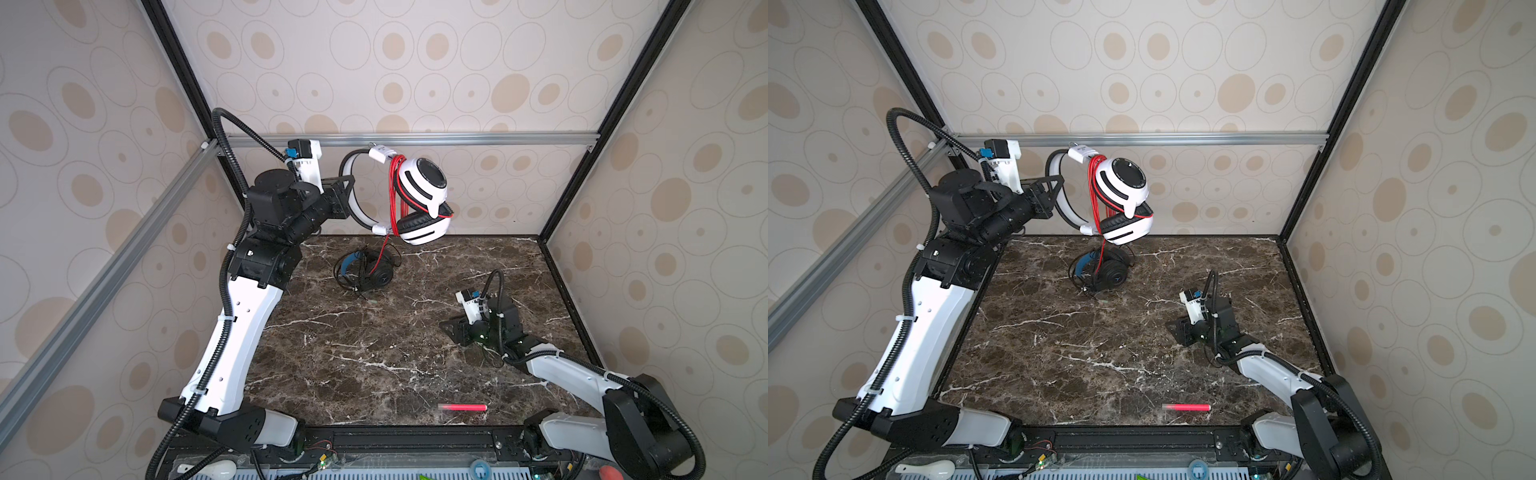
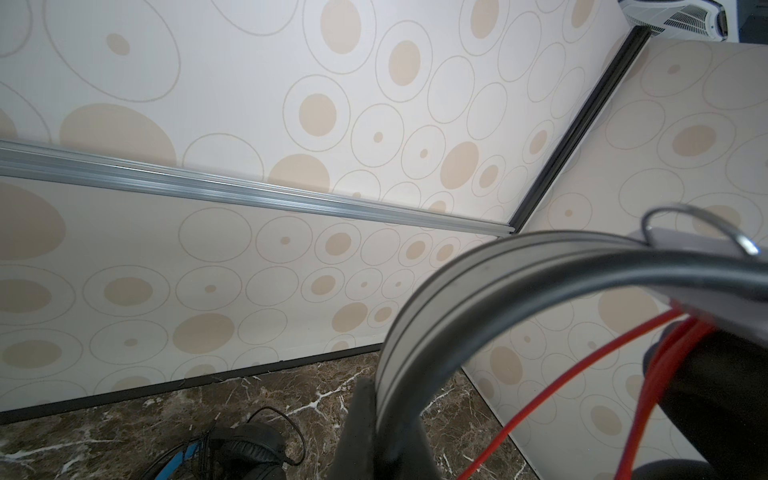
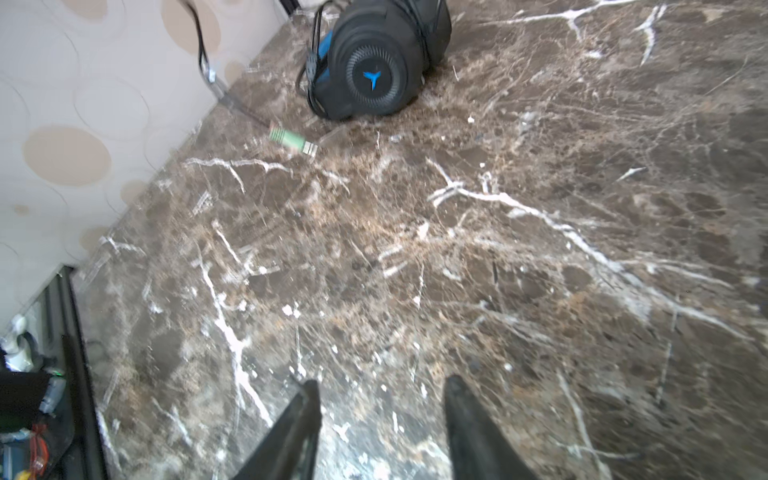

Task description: Wrap the headphones

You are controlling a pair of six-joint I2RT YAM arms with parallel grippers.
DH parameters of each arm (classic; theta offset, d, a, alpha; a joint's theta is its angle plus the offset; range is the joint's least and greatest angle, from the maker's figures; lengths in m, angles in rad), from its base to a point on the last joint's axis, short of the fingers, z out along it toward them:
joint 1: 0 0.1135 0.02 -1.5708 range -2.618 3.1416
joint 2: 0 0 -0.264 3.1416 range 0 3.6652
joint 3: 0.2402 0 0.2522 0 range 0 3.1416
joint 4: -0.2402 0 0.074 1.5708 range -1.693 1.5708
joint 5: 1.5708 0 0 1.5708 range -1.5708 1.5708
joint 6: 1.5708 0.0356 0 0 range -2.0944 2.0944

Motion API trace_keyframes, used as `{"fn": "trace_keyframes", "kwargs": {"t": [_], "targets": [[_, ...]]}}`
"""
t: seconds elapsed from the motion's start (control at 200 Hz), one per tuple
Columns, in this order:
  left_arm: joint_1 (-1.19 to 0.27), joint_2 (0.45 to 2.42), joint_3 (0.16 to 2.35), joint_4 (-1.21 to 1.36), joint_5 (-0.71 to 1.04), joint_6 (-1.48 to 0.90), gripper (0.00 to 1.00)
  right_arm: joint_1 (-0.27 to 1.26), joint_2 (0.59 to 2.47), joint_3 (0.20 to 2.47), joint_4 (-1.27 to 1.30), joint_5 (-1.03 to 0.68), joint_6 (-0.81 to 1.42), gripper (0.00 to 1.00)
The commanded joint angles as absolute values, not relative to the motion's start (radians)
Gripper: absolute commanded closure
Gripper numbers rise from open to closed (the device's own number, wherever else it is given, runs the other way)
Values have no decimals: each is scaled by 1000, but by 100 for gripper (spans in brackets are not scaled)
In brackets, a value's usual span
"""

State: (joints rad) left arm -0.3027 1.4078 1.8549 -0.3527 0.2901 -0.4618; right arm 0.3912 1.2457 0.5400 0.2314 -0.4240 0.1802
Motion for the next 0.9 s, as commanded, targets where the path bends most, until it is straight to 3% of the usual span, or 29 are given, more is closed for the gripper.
{"fn": "trace_keyframes", "kwargs": {"t": [0.0,0.18,0.29,0.895], "targets": [[-294,1362,1873,-279,308,-517,100,387,1279,609,232,-461,120,42],[-294,1369,1871,-278,349,-531,100,388,1363,686,284,-615,112,39],[-294,1380,1876,-272,382,-542,100,390,1405,723,303,-698,133,32],[-293,1400,1822,-225,449,-580,100,398,1701,871,439,-791,182,30]]}}
